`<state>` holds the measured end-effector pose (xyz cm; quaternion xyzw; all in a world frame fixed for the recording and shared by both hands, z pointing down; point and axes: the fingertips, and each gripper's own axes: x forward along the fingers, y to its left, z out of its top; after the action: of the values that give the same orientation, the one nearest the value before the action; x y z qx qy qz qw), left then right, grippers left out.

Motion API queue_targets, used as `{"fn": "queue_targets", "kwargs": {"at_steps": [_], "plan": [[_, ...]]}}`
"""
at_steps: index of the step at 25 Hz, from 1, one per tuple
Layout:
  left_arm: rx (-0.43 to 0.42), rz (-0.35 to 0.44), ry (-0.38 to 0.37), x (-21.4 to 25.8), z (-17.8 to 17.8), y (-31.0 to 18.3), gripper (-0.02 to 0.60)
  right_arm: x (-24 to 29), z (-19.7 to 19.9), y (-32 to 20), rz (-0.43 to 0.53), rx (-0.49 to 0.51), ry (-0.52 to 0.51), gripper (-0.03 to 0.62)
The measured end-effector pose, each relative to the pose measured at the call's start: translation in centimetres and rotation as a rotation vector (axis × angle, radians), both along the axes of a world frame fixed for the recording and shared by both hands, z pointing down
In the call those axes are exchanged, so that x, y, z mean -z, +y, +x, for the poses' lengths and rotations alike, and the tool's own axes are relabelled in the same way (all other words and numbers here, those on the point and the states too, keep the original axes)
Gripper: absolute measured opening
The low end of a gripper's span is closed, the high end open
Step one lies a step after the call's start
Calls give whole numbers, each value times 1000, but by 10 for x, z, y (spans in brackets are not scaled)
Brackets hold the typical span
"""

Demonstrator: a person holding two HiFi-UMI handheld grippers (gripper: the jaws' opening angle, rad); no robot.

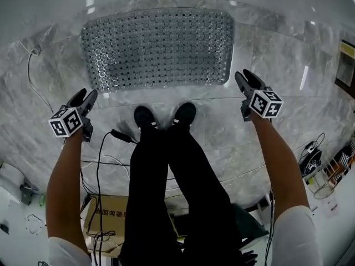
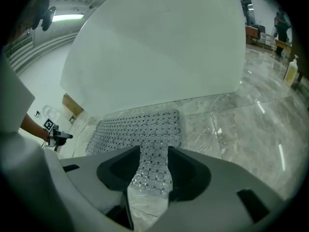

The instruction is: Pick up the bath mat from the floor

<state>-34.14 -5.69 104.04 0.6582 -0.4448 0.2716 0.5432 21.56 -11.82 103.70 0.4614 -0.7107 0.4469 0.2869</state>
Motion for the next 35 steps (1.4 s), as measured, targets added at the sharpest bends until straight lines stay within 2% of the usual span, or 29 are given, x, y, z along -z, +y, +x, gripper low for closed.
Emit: {"fn": "queue_targets", "kwargs": {"at_steps": [8, 13, 21, 23, 25, 28, 30, 33, 35], "plan": [[-46, -15, -46, -61, -23, -13, 249, -62, 5, -11, 18, -4, 29, 202], [-83, -33, -114, -101, -47, -25, 255, -101, 1, -16, 10, 6, 58, 204], [-33, -43, -150, -144, -62, -24, 262, -140, 8, -18, 3, 12, 85, 218], [-30, -35, -151, -150, -63, -29, 262, -148, 9, -20, -15, 2, 74, 219], [-25, -61, -146, -157, -62, -26, 262, -155, 10, -22, -42, -20, 58, 219], [-18, -76, -147, -164, -53, -23, 268, -162, 9, -22, -83, 2, 78, 215], [3, -77, -169, -167, -54, -22, 263, -163, 6, -20, -92, 4, 76, 182], [35, -88, -187, -167, -57, -22, 242, -161, 6, -20, -104, -46, 36, 79], [47, -81, -187, -159, -56, -27, 180, -156, 4, -19, -104, -60, 14, 51]]}}
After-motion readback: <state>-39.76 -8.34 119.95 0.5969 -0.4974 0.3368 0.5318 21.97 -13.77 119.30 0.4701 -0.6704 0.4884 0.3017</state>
